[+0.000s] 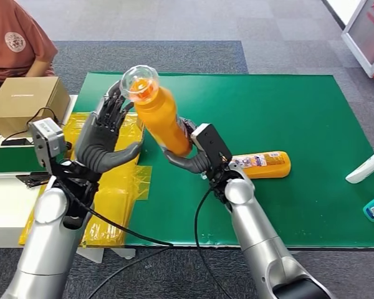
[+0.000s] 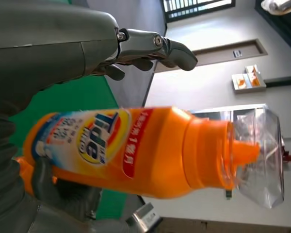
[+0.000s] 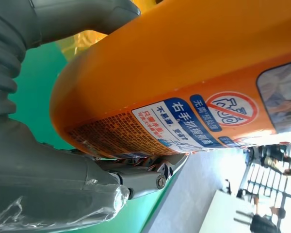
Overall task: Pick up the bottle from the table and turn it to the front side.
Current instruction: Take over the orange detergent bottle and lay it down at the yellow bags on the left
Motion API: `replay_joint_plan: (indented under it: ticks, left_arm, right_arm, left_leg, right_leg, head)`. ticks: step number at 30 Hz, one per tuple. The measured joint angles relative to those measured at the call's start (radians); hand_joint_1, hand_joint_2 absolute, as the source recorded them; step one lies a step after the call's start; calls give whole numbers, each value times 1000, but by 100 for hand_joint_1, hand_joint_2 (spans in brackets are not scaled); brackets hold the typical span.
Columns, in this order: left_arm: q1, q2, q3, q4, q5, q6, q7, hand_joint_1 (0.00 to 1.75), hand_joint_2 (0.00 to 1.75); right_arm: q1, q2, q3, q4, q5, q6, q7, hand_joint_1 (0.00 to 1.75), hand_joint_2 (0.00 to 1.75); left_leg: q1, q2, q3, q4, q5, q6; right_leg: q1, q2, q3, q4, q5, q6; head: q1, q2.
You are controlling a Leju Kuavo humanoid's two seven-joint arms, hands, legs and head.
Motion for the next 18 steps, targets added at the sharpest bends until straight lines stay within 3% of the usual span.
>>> replay_joint_plan:
  ticks: [8, 14, 15, 18]
  left_arm:
    - [-79, -16, -78, 85, -18, 32, 15, 0, 175]
    - [-94, -17, -96, 119, -98, 76, -11, 0, 175]
    - [-94, -17, -96, 124, -112, 82, -16, 13, 175]
    - [-94, -16, -96, 134, -147, 92, -22, 144, 175]
  right_arm:
    - [-13, 35, 35, 45, 14, 8, -14, 175, 175]
    - [-5, 39, 64, 55, 17, 13, -40, 175, 175]
    - [-3, 39, 69, 56, 17, 14, -46, 175, 175]
    - [3, 40, 82, 55, 16, 15, -53, 175, 175]
  left_leg:
    - [0, 0, -1, 0, 0, 0]
    - [0, 0, -2, 0, 0, 0]
    - [0, 0, -2, 0, 0, 0]
    - [0, 0, -2, 0, 0, 0]
  right_leg:
    - [0, 0, -1, 0, 0, 0]
    - [0, 0, -1, 0, 0, 0]
    - [0, 0, -2, 0, 0, 0]
    - [0, 0, -2, 0, 0, 0]
  head:
    - [0, 0]
    - [0, 0]
    - [0, 0]
    - [0, 0]
